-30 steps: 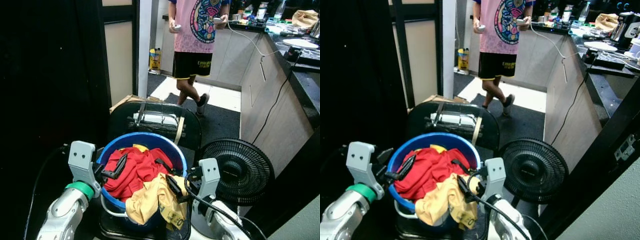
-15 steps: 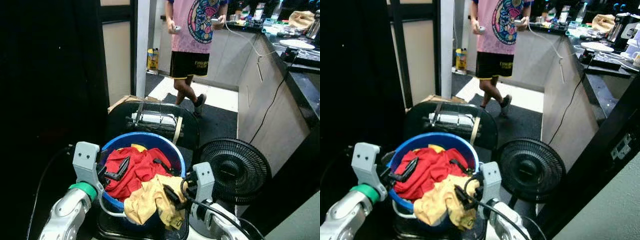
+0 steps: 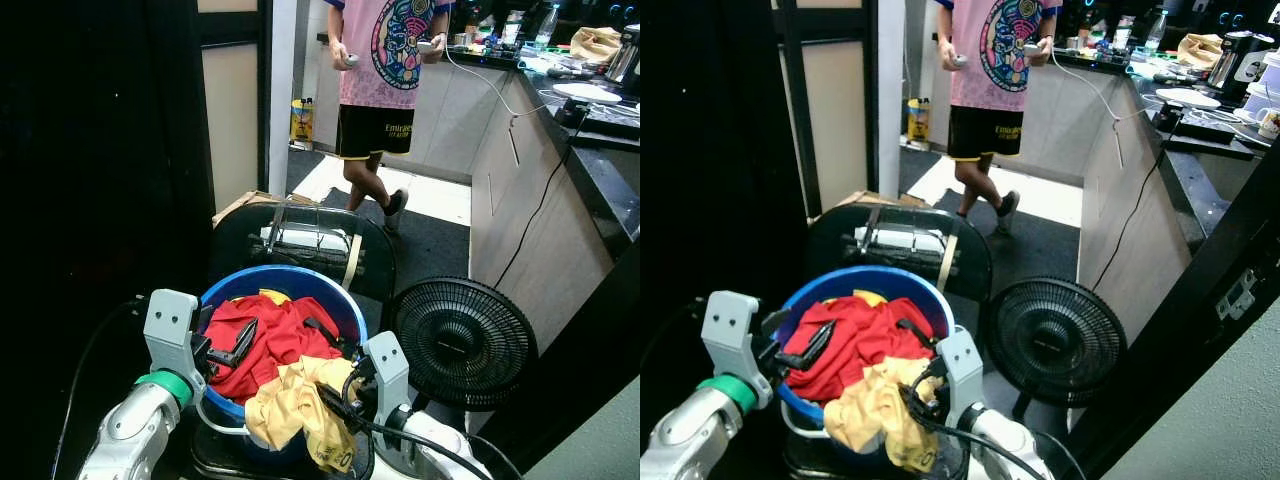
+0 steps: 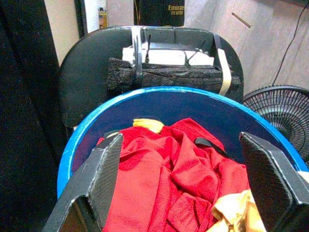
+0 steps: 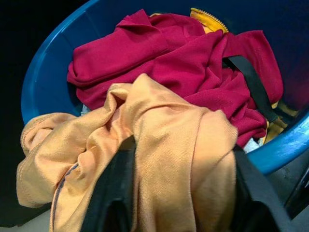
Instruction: Clothes washing
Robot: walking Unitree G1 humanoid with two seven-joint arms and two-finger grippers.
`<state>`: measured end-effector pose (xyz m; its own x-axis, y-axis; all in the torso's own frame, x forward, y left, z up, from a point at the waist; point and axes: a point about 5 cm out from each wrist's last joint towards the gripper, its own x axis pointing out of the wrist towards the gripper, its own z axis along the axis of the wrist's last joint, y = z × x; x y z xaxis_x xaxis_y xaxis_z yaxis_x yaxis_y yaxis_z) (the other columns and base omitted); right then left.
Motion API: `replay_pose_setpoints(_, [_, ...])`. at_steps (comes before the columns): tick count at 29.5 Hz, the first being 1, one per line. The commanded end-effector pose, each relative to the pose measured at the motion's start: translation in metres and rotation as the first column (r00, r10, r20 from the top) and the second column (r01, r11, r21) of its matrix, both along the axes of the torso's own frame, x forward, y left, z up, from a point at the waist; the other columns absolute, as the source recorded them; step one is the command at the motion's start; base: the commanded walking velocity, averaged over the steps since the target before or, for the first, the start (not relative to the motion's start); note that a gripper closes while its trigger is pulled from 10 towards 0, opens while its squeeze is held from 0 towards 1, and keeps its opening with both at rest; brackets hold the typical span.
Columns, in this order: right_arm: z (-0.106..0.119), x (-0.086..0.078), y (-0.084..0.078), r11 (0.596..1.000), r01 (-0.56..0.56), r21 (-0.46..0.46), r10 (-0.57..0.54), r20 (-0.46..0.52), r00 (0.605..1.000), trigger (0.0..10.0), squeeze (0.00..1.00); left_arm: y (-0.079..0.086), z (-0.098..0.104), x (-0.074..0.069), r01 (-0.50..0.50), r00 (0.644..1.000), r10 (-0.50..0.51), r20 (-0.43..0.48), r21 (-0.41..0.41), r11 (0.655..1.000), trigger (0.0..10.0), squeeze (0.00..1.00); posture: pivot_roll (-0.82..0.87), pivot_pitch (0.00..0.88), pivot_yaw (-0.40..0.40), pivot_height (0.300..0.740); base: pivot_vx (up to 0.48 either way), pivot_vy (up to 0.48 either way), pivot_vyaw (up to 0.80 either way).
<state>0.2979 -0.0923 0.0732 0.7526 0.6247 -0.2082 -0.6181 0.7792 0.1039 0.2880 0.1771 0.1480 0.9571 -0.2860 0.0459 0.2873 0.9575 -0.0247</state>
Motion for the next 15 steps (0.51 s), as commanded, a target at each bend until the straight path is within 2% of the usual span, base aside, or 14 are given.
replay_pose_setpoints(1, [-0.004, -0.001, -0.003, 1.000, -0.001, -0.005, 0.000, -0.010, 1.000, 0.0, 0.00, -0.001, -0.002, -0.002, 0.002, 1.000, -0.002, -0.010, 0.019, 1.000, 10.0, 0.00, 0.01, 0.000, -0.034, 0.740, 0.000, 0.000, 0.00])
replay_pose_setpoints(8, [0.005, 0.001, -0.003, 0.999, -0.002, 0.052, 0.001, 0.016, 1.000, 0.0, 0.00, 0.000, -0.001, 0.000, -0.002, 1.000, 0.002, -0.005, 0.019, 1.000, 10.0, 0.00, 0.01, 0.000, -0.033, 0.740, 0.000, 0.000, 0.00])
replay_pose_setpoints(9, [0.014, 0.005, -0.004, 0.994, 0.020, 0.104, -0.024, 0.036, 0.999, 0.0, 0.00, 0.000, -0.001, 0.000, -0.006, 1.000, 0.006, -0.002, 0.015, 1.000, 10.0, 0.00, 0.01, 0.006, -0.033, 0.740, 0.000, 0.000, 0.00])
replay_pose_setpoints(10, [0.014, 0.005, -0.004, 0.994, 0.020, 0.104, -0.024, 0.036, 0.999, 0.0, 0.00, 0.000, -0.001, 0.000, -0.006, 1.000, 0.006, -0.002, 0.015, 1.000, 10.0, 0.00, 0.01, 0.006, -0.033, 0.740, 0.000, 0.000, 0.00])
replay_pose_setpoints(11, [0.026, 0.010, -0.006, 0.984, 0.048, 0.173, -0.058, 0.057, 0.997, 0.0, 0.00, 0.000, 0.000, 0.000, -0.012, 1.000, 0.012, 0.001, 0.010, 1.000, 10.0, 0.00, 0.01, 0.008, -0.033, 0.740, 0.000, 0.000, 0.00])
replay_pose_setpoints(12, [0.026, 0.010, -0.006, 0.984, 0.048, 0.173, -0.058, 0.057, 0.997, 0.0, 0.00, 0.000, 0.000, 0.000, -0.012, 1.000, 0.012, 0.001, 0.010, 1.000, 10.0, 0.00, 0.01, 0.008, -0.033, 0.740, 0.000, 0.000, 0.00])
replay_pose_setpoints(13, [0.048, 0.018, -0.007, 0.956, 0.082, 0.283, -0.113, 0.095, 0.989, 0.0, 0.00, -0.001, 0.000, 0.002, -0.027, 1.000, 0.027, 0.008, -0.002, 1.000, 10.0, 0.00, 0.00, 0.018, -0.037, 0.740, 0.000, 0.000, 0.00])
replay_pose_setpoints(14, [0.048, 0.018, -0.007, 0.956, 0.082, 0.283, -0.113, 0.095, 0.989, 0.0, 0.00, -0.001, 0.000, 0.002, -0.027, 1.000, 0.027, 0.008, -0.002, 1.000, 10.0, 0.00, 0.00, 0.018, -0.037, 0.740, 0.000, 0.000, 0.00])
replay_pose_setpoints(15, [0.062, 0.021, -0.007, 0.936, 0.085, 0.342, -0.136, 0.126, 0.983, 0.0, 0.00, -0.003, 0.002, 0.004, -0.038, 0.999, 0.039, 0.015, -0.011, 0.999, 10.0, 0.00, 0.00, 0.018, -0.038, 0.740, 0.000, 0.000, 0.00])
